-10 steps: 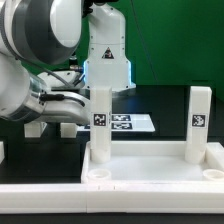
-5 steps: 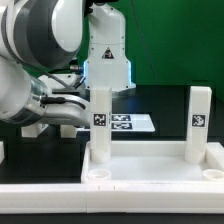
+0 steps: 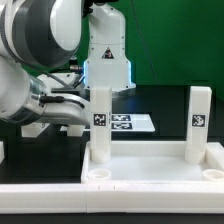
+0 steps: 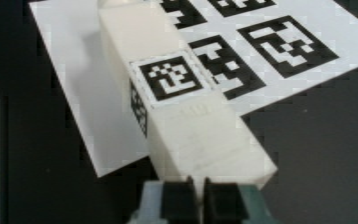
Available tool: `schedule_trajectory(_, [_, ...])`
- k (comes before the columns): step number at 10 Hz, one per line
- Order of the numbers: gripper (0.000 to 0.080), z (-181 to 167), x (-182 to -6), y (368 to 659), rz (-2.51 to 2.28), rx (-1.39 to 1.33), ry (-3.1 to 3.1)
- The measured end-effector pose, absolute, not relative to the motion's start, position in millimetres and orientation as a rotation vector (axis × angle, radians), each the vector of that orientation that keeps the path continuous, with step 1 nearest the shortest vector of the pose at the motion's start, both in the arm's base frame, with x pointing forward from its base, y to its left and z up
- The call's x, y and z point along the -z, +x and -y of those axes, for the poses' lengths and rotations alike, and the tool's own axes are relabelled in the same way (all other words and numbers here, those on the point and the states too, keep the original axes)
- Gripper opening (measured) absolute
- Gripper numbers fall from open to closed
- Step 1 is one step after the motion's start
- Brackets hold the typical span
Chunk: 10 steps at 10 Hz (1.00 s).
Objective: Assemble desk
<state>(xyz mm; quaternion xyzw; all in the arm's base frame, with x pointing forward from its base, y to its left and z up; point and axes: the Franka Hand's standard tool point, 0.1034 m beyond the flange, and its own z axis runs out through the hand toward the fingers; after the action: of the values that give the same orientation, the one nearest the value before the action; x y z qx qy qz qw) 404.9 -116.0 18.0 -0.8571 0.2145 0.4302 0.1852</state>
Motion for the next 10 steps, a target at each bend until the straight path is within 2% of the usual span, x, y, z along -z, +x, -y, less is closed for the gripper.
schedule_trajectory(4, [0.0001,116,-18.1,405,-0.605,-1.212,-2.416])
schedule_trajectory(5, [0.0089,116,-18.0,405,-0.606,-1.211,-2.416])
schedule_trajectory(6, [0.0224,118,-21.7,405,-0.606,-1.209,-2.413])
schedule_trajectory(7, [0.0224,117,-22.5,404,-0.608,-1.205,-2.414])
schedule_trajectory(8, [0.0407,112,-21.5,400,-0.606,-1.210,-2.415])
schedule_trajectory(9, [0.0542,108,-22.2,398,-0.598,-1.219,-2.415])
schedule_trajectory(10, [0.0542,107,-22.1,398,-0.596,-1.219,-2.416])
